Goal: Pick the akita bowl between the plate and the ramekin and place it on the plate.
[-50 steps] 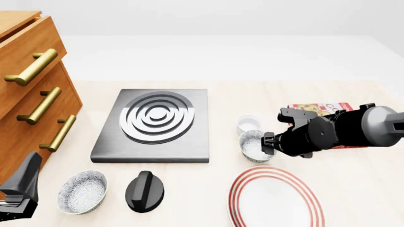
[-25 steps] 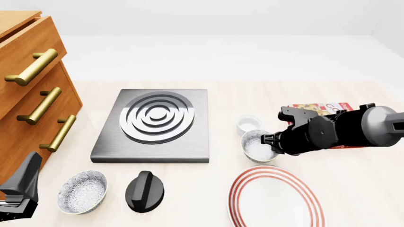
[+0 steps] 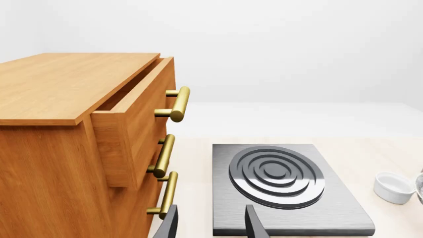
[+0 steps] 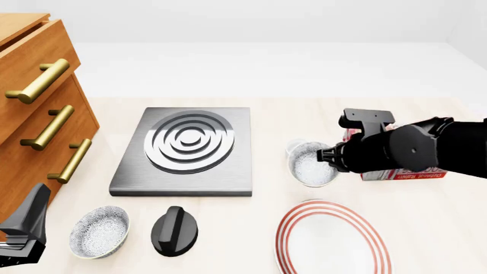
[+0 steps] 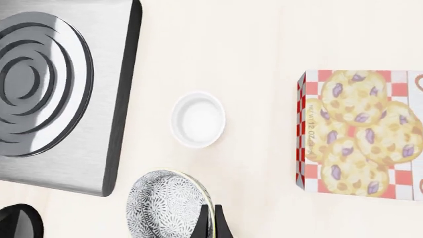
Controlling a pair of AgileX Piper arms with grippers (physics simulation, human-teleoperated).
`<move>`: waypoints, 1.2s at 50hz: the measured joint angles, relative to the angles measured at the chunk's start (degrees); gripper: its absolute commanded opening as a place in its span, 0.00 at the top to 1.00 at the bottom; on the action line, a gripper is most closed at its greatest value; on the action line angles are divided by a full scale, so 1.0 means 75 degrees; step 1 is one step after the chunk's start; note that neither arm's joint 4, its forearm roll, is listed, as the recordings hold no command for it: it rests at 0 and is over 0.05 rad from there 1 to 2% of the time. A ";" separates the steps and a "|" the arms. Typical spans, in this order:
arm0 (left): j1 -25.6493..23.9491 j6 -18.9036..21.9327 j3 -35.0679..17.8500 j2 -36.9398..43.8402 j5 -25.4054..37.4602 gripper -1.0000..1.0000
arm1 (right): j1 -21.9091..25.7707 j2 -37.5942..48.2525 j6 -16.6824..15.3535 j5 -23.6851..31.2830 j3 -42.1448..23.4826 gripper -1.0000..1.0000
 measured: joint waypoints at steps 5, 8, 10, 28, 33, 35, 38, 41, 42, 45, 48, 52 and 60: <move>0.0000 0.0000 0.0000 0.0000 0.0000 0.00 | 0.0093 -0.0476 -0.0090 0.0331 -0.0051 1.00; 0.0000 0.0000 0.0000 0.0000 0.0000 0.00 | 0.0157 -0.0761 -0.0151 0.0533 -0.0079 1.00; 0.0000 0.0000 0.0000 0.0000 0.0000 0.00 | 0.0190 -0.0958 -0.0203 0.0678 -0.0100 1.00; 0.0000 0.0000 0.0000 0.0000 0.0000 0.00 | 0.0372 -0.2475 -0.0734 0.1946 -0.0056 1.00; 0.0000 0.0000 0.0000 0.0000 0.0000 0.00 | 0.0409 -0.2855 -0.0900 0.2239 0.0071 1.00; 0.0000 0.0000 0.0000 0.0000 0.0000 0.00 | 0.0403 -0.2997 -0.0970 0.2326 0.0134 1.00; 0.0000 0.0000 0.0000 0.0000 0.0000 0.00 | 0.0394 -0.3175 -0.1060 0.2405 0.0265 1.00; 0.0000 0.0000 0.0000 0.0000 0.0000 0.00 | 0.0400 -0.3322 -0.1126 0.2451 0.0412 1.00; 0.0000 0.0000 0.0000 0.0000 0.0000 0.00 | 0.0408 -0.3363 -0.1138 0.2462 0.0461 1.00; 0.0000 0.0000 0.0000 0.0000 0.0000 0.00 | 0.0423 -0.3469 -0.1174 0.2483 0.0598 1.00; 0.0000 0.0000 0.0000 0.0000 0.0000 0.00 | 0.0433 -0.3567 -0.1223 0.2489 0.0743 1.00; 0.0000 0.0000 0.0000 0.0000 0.0000 0.00 | 0.0464 -0.3687 -0.1284 0.2487 0.0937 1.00; 0.0000 0.0000 0.0000 0.0000 0.0000 0.00 | 0.0546 -0.3867 -0.1345 0.2432 0.1320 1.00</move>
